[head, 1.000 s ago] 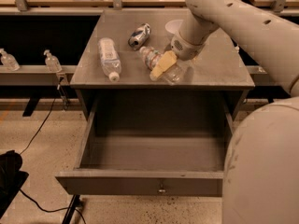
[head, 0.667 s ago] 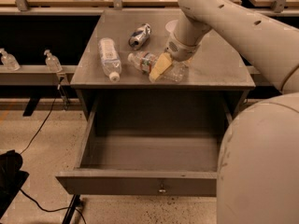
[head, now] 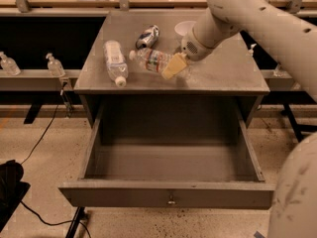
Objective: Place water bottle into top drawer
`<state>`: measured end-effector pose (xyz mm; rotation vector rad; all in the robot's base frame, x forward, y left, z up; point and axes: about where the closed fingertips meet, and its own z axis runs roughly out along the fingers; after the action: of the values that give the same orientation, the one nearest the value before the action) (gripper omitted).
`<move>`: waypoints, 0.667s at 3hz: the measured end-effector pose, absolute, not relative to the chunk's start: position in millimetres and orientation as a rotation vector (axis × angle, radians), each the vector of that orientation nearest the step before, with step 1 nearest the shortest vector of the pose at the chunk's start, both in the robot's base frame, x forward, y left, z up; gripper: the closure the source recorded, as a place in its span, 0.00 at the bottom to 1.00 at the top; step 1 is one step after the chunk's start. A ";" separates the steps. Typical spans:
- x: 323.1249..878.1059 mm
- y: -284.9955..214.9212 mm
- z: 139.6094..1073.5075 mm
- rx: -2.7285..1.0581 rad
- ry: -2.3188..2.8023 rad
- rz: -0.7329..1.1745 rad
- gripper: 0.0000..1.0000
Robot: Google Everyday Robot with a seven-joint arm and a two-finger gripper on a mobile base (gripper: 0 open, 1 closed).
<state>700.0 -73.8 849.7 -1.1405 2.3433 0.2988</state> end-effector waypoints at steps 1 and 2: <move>701.4 -75.2 868.0 -1.212 2.150 0.404 0.88; 687.2 -87.4 888.0 -1.353 2.017 0.378 1.00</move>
Offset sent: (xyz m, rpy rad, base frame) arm -0.0341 -0.0403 0.0726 0.0306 -0.2980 0.4137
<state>687.2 -87.4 888.0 -1.3534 2.0172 0.3781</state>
